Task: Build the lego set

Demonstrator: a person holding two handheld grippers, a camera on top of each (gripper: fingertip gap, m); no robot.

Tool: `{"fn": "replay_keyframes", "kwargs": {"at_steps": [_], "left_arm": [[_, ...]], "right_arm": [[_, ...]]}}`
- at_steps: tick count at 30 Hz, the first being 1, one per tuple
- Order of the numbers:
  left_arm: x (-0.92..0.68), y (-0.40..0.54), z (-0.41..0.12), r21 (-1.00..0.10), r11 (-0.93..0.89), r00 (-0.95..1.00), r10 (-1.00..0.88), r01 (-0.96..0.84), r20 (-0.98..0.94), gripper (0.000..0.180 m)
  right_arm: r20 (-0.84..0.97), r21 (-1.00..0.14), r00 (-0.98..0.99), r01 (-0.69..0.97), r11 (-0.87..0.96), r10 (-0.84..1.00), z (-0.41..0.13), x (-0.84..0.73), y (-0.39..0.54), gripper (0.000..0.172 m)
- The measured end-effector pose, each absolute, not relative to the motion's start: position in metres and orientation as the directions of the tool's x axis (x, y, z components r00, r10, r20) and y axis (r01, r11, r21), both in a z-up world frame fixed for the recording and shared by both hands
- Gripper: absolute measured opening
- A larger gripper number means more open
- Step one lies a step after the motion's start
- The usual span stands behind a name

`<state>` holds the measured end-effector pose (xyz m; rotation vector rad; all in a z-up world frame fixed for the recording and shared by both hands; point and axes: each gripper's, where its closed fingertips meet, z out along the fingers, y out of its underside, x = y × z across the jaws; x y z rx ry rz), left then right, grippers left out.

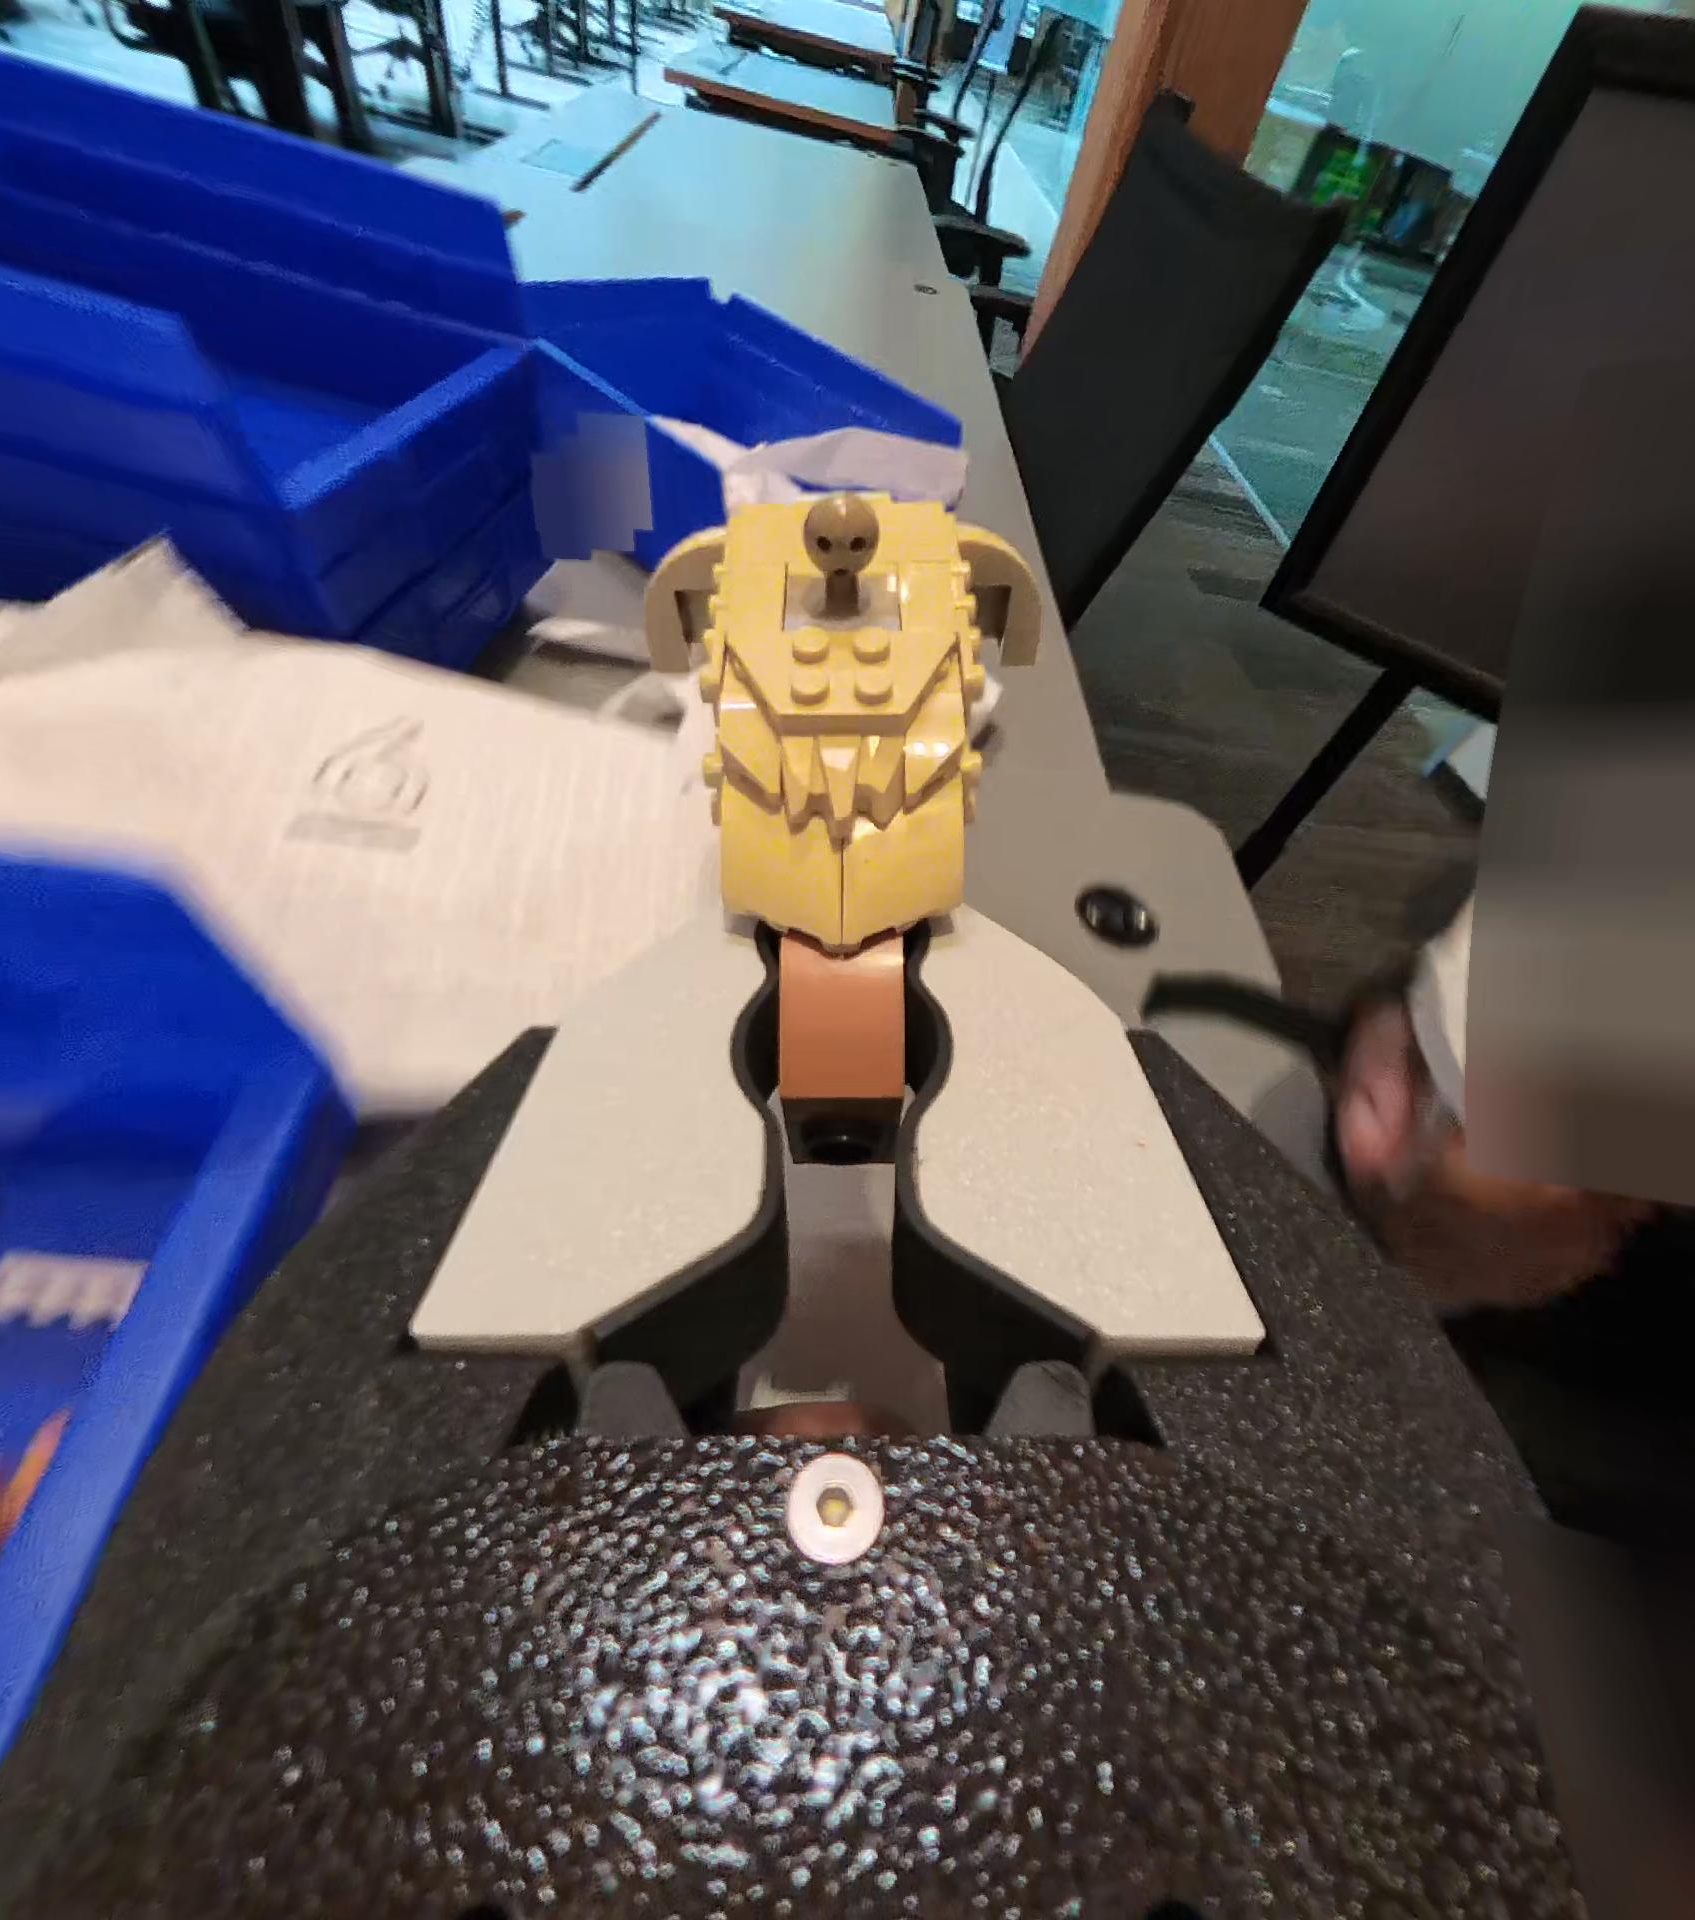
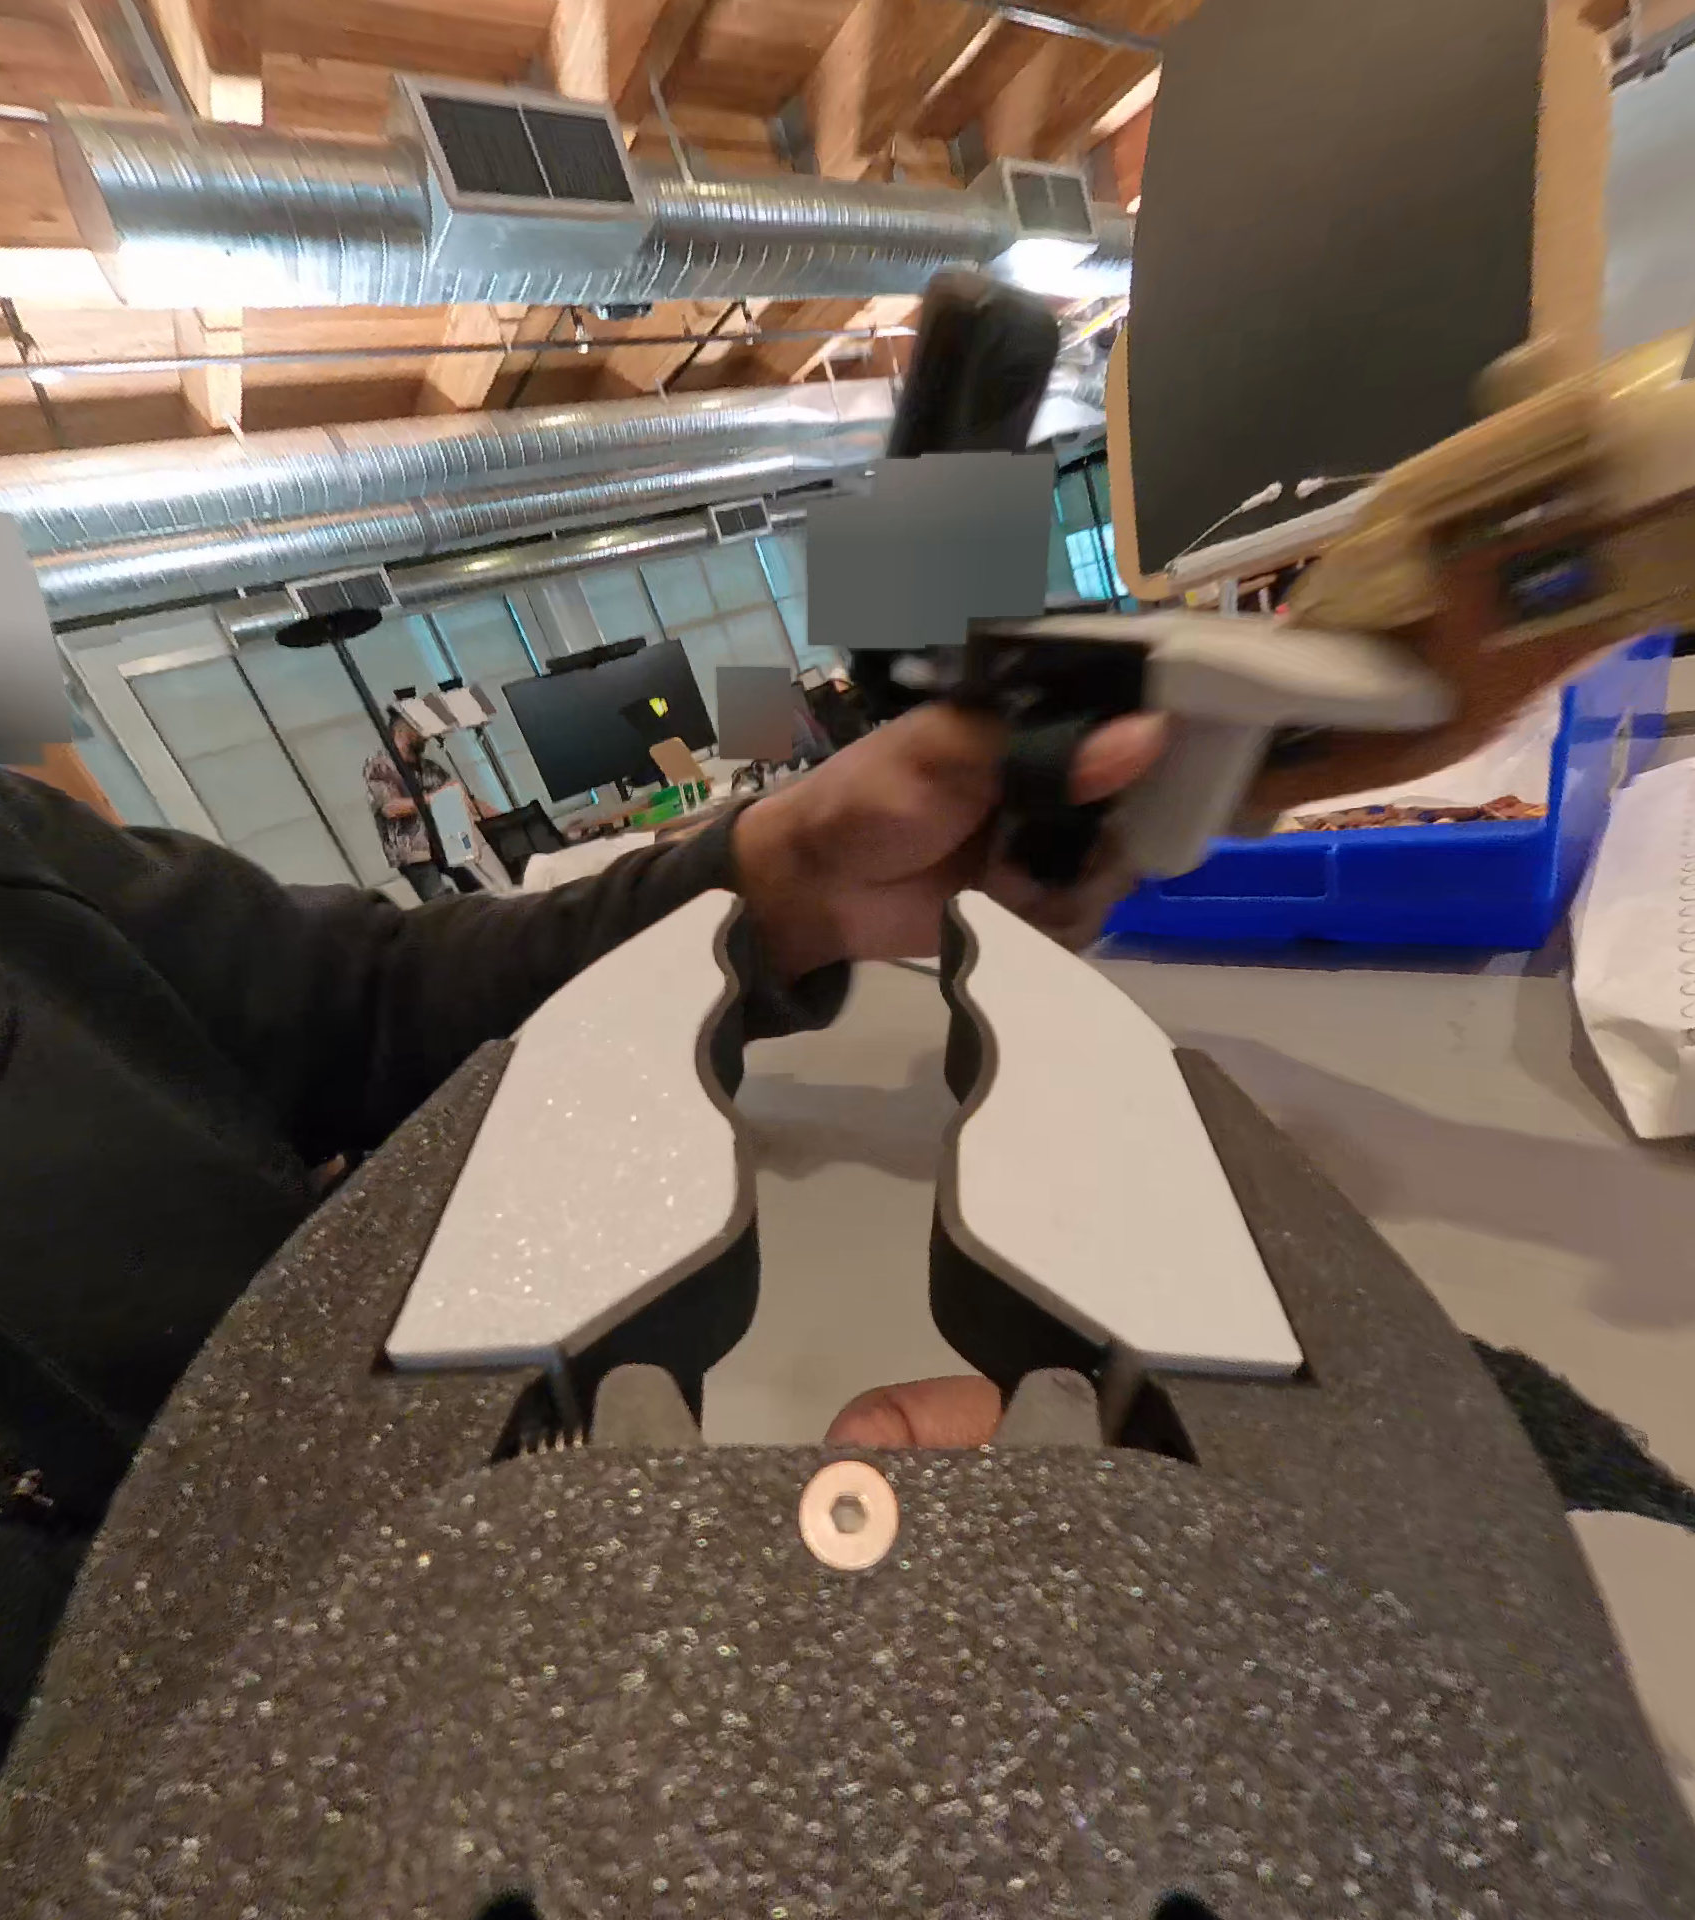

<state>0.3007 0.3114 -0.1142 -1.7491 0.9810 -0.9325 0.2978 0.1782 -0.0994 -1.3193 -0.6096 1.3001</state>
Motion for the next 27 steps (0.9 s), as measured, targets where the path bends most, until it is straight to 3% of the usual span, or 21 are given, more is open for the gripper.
{"fn": "replay_keyframes", "kwargs": {"at_steps": [6,12,17,27], "left_arm": [[0.486,0.384,-0.100,-0.900,-0.256,0.333,-0.933,-0.353,0.135,0.018],[0.629,0.460,-0.162,-0.773,-0.250,0.368,-0.929,-0.583,0.023,0.018],[0.672,0.498,-0.211,-0.627,-0.217,0.383,-0.913,-0.748,-0.141,0.018],[0.688,0.512,-0.253,-0.420,-0.180,0.296,-0.927,-0.889,-0.231,0.019]], "right_arm": [[-0.357,-0.895,0.384,-0.401,-0.194,0.851,-0.112,0.351,0.156,0.033],[-0.448,-0.844,0.479,-0.505,-0.180,0.755,-0.131,0.416,0.135,0.030],[-0.488,-0.825,0.528,-0.539,-0.170,0.694,-0.144,0.454,0.122,0.030],[-0.537,-0.796,0.530,-0.576,-0.186,0.656,-0.159,0.486,0.121,0.030]]}}
